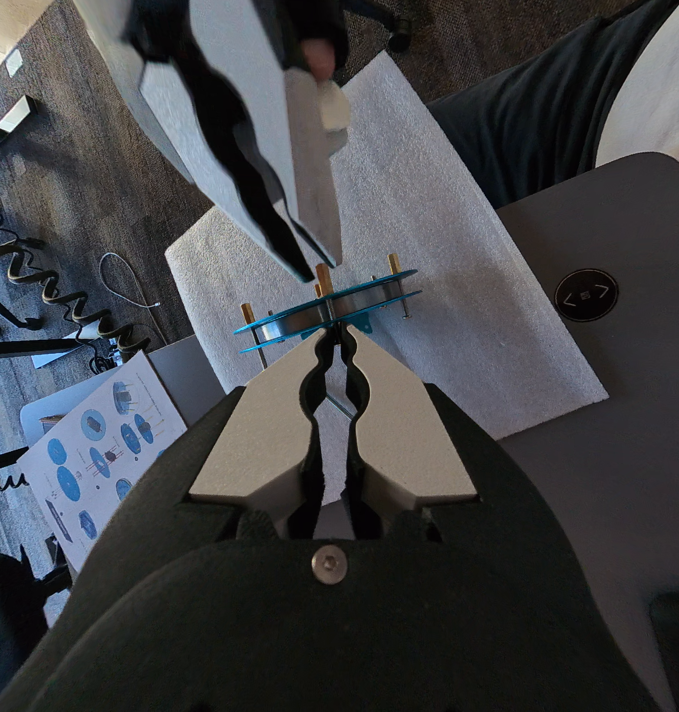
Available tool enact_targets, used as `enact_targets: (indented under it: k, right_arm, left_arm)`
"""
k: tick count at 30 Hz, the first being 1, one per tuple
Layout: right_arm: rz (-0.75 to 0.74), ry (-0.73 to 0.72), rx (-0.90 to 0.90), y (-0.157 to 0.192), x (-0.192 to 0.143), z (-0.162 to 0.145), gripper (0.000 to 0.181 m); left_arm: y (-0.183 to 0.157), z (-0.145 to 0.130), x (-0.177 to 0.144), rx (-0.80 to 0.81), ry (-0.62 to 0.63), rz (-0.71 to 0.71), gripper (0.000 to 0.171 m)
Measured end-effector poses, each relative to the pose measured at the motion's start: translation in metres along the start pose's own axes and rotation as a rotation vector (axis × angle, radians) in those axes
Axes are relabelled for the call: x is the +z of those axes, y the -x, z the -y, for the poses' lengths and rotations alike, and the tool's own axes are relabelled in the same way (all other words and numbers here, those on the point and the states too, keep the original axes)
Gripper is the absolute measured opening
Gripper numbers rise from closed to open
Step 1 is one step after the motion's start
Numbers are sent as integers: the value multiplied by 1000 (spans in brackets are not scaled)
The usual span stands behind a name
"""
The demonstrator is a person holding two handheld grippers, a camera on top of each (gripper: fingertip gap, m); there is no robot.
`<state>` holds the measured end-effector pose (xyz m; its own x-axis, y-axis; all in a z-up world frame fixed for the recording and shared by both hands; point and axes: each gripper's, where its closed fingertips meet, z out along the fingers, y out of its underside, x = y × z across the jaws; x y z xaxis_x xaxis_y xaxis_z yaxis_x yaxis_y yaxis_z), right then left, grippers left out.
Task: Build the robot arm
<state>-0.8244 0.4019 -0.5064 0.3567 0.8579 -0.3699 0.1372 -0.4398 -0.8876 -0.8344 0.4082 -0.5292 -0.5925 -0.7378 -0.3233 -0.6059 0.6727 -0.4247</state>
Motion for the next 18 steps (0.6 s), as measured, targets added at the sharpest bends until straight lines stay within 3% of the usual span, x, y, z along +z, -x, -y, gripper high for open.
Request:
enact_targets:
  k: [4, 7, 10, 12, 17, 18]
  right_arm:
    - [-193, 97, -405, -1, 0, -1, 6]
    - [-270, 180, -517, -6, 4, -7, 11]
    - [-308, 220, -550, -10, 7, -12, 3]
    - [-258, 203, -426, -7, 8, -14, 4]
    - [84, 83, 340, 1, 10, -12, 4]
    - [123, 63, 387, 1, 12, -12, 4]
  left_arm:
    - [-1, 1, 0, -14, -21, -22, 2]
    - [0, 2, 1, -21, -33, -26, 1]
    - [-1, 3, 1, -29, -44, -37, 1]
    - [-3, 3, 1, -23, -48, -44, 1]
    - [-3, 2, 1, 30, -42, 25, 2]
    - [-3, 1, 0, 21, -44, 36, 2]
